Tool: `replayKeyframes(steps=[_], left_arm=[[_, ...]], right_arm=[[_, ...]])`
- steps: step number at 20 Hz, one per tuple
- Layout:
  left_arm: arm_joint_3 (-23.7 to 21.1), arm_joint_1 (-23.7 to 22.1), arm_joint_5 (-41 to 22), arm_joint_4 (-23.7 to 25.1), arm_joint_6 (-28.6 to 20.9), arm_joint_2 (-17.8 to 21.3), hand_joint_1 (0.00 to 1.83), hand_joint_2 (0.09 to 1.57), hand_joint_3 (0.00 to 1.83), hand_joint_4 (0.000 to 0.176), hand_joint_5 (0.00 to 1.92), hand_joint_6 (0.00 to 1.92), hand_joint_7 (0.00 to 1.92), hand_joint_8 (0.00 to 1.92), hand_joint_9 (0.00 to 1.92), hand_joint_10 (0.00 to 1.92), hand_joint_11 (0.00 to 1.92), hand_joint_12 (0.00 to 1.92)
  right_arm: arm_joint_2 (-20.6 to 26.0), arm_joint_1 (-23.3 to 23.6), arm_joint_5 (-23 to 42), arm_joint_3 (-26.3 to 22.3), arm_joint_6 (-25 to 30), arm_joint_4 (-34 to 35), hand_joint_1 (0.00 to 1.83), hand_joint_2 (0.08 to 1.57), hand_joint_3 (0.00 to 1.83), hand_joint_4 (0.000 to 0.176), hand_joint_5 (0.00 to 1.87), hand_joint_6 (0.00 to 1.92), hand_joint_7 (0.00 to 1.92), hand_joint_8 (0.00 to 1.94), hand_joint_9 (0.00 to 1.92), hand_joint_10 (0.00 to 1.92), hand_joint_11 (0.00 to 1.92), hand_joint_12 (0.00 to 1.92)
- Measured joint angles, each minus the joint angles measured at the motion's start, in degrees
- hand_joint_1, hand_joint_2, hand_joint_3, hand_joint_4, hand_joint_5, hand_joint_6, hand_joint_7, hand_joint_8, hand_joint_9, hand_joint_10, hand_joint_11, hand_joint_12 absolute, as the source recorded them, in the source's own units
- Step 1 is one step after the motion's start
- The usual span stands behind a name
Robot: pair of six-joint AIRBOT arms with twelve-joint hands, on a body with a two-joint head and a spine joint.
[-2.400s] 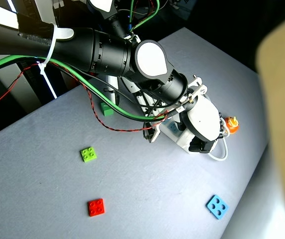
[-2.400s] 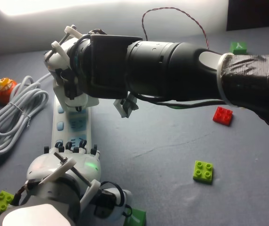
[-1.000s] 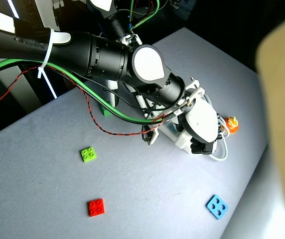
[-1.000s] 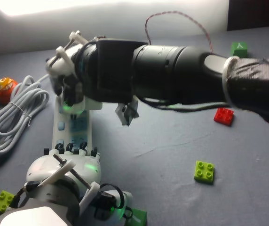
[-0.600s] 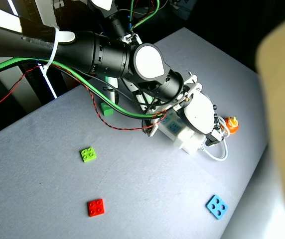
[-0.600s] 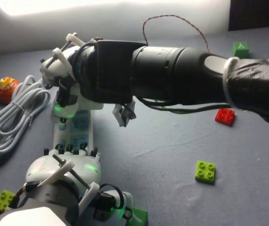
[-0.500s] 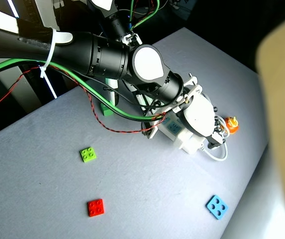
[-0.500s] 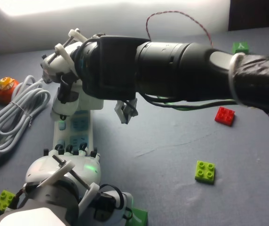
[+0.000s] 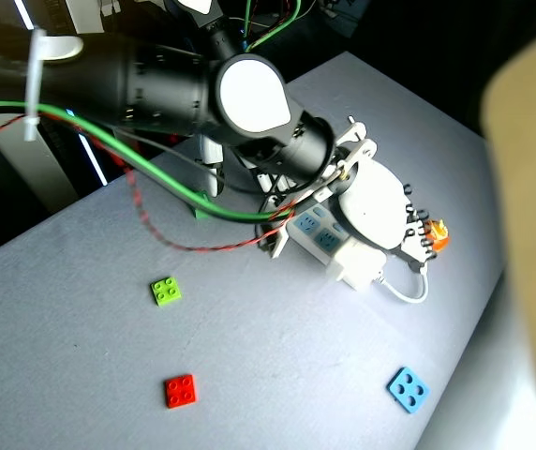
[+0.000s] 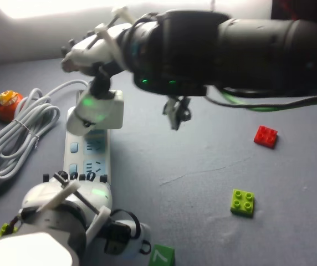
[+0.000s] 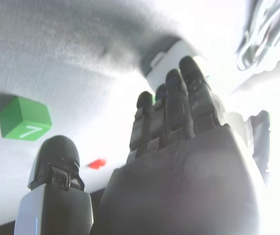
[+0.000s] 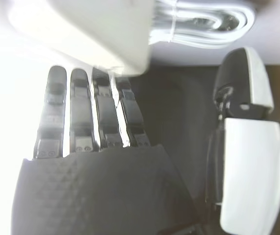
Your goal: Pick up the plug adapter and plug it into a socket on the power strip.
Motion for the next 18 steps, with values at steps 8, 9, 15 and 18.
replayKeyframes(steps=[8, 9, 15, 18], left_arm=[[0.0, -6.3, 2.5, -0.8, 4.3, 1.7, 0.13, 1.24, 0.0, 0.0, 0.08, 0.01, 0.09, 0.01, 0.08, 0.01, 0.0, 0.32], [0.0, -7.1, 2.8, -1.1, 4.8, 2.0, 0.12, 1.25, 0.0, 0.0, 0.11, 0.01, 0.11, 0.01, 0.1, 0.01, 0.0, 0.36], [-0.1, -11.4, 4.4, -2.0, 6.9, 3.7, 0.31, 1.26, 0.0, 0.0, 0.93, 0.08, 0.95, 0.07, 0.82, 0.29, 0.39, 1.17], [-0.2, -14.1, 5.9, -2.8, 8.8, 4.3, 0.37, 1.26, 0.0, 0.0, 1.01, 0.16, 1.03, 0.15, 0.75, 0.79, 0.51, 1.3]], right_arm=[[16.4, 0.9, 3.9, -14.6, -1.3, -0.2, 0.54, 0.99, 0.01, 0.0, 0.35, 0.01, 0.33, 0.0, 0.3, 0.01, 0.0, 0.82], [19.3, 1.0, 4.0, -17.1, -1.3, -0.3, 0.58, 0.98, 0.0, 0.0, 0.45, 0.01, 0.41, 0.01, 0.37, 0.01, 0.03, 0.88], [33.7, 0.0, 4.2, -31.4, -0.8, -0.3, 0.56, 1.09, 0.0, 0.0, 0.84, 0.48, 0.82, 0.78, 0.77, 1.06, 0.69, 1.52], [37.2, -1.2, 5.4, -35.1, -1.0, -0.5, 0.56, 1.11, 0.0, 0.0, 0.63, 1.27, 0.69, 1.45, 0.74, 1.52, 0.79, 1.63]])
